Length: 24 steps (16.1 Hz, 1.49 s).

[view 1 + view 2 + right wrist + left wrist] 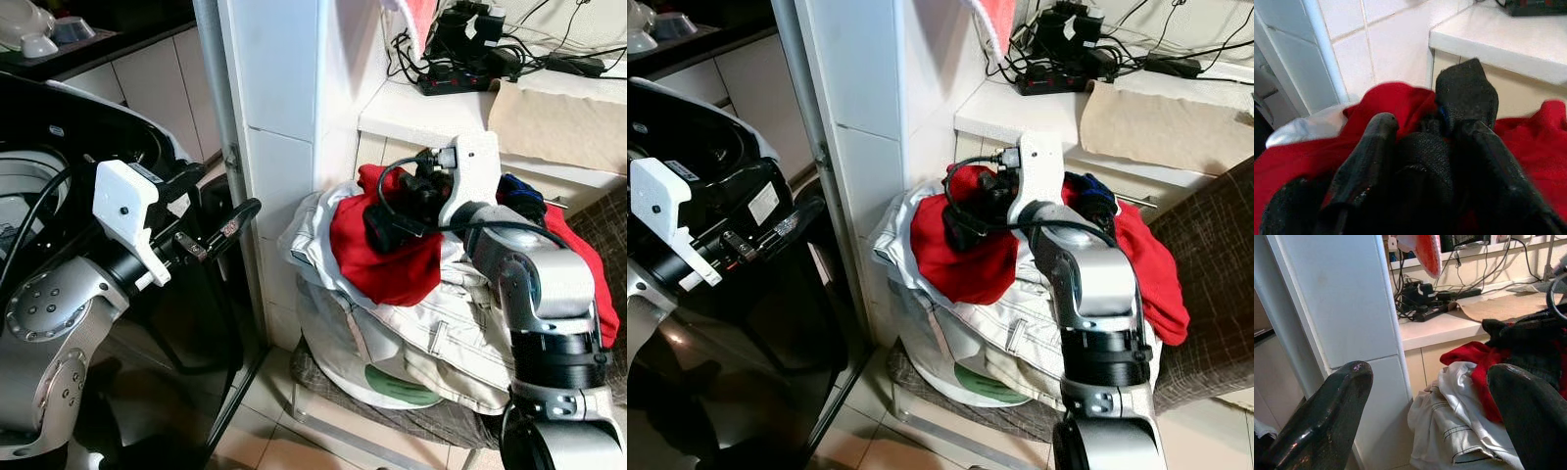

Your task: Clothes washing

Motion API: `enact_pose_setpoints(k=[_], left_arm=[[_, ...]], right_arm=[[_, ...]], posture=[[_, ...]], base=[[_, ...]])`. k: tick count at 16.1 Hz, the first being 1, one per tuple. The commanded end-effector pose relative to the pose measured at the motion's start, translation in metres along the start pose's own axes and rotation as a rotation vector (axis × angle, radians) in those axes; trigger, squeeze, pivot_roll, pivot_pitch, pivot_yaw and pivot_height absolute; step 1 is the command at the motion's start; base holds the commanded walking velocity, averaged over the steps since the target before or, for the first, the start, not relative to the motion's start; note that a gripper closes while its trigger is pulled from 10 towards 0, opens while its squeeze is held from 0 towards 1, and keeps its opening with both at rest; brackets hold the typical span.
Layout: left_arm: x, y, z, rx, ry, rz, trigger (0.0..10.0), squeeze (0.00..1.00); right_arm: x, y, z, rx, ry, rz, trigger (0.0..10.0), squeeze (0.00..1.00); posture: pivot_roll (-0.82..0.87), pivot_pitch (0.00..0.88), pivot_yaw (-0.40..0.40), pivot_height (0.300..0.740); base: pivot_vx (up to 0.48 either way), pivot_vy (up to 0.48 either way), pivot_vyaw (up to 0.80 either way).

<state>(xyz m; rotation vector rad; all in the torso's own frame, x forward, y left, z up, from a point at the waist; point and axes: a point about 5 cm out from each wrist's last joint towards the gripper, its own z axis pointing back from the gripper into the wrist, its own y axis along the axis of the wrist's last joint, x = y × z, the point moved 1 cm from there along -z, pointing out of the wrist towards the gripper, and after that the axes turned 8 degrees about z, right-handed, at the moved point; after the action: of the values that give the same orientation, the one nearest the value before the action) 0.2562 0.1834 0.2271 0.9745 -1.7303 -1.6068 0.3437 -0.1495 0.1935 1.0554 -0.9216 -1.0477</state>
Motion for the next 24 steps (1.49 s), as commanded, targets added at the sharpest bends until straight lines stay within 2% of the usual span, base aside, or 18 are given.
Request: enact_pose_setpoints(k=[1, 3, 9, 14, 17, 20, 22, 24], left_arm=[[0.002, 0.003, -0.003, 0.009, -0.007, -0.014, 10.0, 0.00], [-0.002, 0.002, -0.006, 0.018, 0.072, -0.063, 10.0, 0.00], [-0.002, 0.004, -0.007, 0.061, 0.091, -0.049, 10.0, 0.00], [-0.005, 0.011, -0.010, 0.120, 0.132, -0.032, 10.0, 0.00], [-0.009, 0.023, -0.012, 0.192, 0.145, 0.006, 10.0, 0.00], [-0.009, 0.027, -0.014, 0.214, 0.141, 0.024, 10.0, 0.00], [-0.006, 0.030, -0.016, 0.240, 0.135, 0.060, 10.0, 0.00], [-0.004, 0.033, -0.020, 0.274, 0.132, 0.147, 10.0, 0.00]], right_arm=[[-0.002, 0.002, 0.003, 0.003, 0.017, 0.004, 0.0, 0.00], [0.000, 0.000, 0.007, 0.000, 0.006, -0.007, 0.0, 0.00], [0.001, 0.001, 0.015, 0.007, -0.005, -0.022, 0.0, 0.00], [0.010, 0.015, 0.023, 0.066, -0.035, -0.047, 0.0, 0.00], [0.010, 0.033, 0.030, 0.158, -0.013, -0.096, 0.0, 0.00], [0.010, 0.044, 0.034, 0.210, 0.001, -0.115, 0.0, 0.00], [0.009, 0.056, 0.038, 0.274, 0.042, -0.198, 0.0, 0.00], [0.006, 0.068, 0.042, 0.351, 0.121, -0.311, 0.0, 0.00]], posture=[[-0.02, 0.002, -0.016, 0.740], [-0.02, 0.002, -0.016, 0.740], [-0.03, 0.000, -0.016, 0.740], [-0.03, 0.000, -0.012, 0.740], [-0.03, 0.000, -0.010, 0.740], [-0.03, 0.000, -0.009, 0.740], [-0.03, 0.000, -0.011, 0.740], [-0.04, 0.000, -0.014, 0.740]], base=[[0.000, 0.000, 0.00], [0.000, 0.000, 0.00], [0.000, 0.000, 0.00], [0.000, 0.000, 0.00], [0.000, 0.000, 0.00], [0.000, 0.000, 0.00], [0.000, 0.000, 0.00], [0.000, 0.000, 0.00]])
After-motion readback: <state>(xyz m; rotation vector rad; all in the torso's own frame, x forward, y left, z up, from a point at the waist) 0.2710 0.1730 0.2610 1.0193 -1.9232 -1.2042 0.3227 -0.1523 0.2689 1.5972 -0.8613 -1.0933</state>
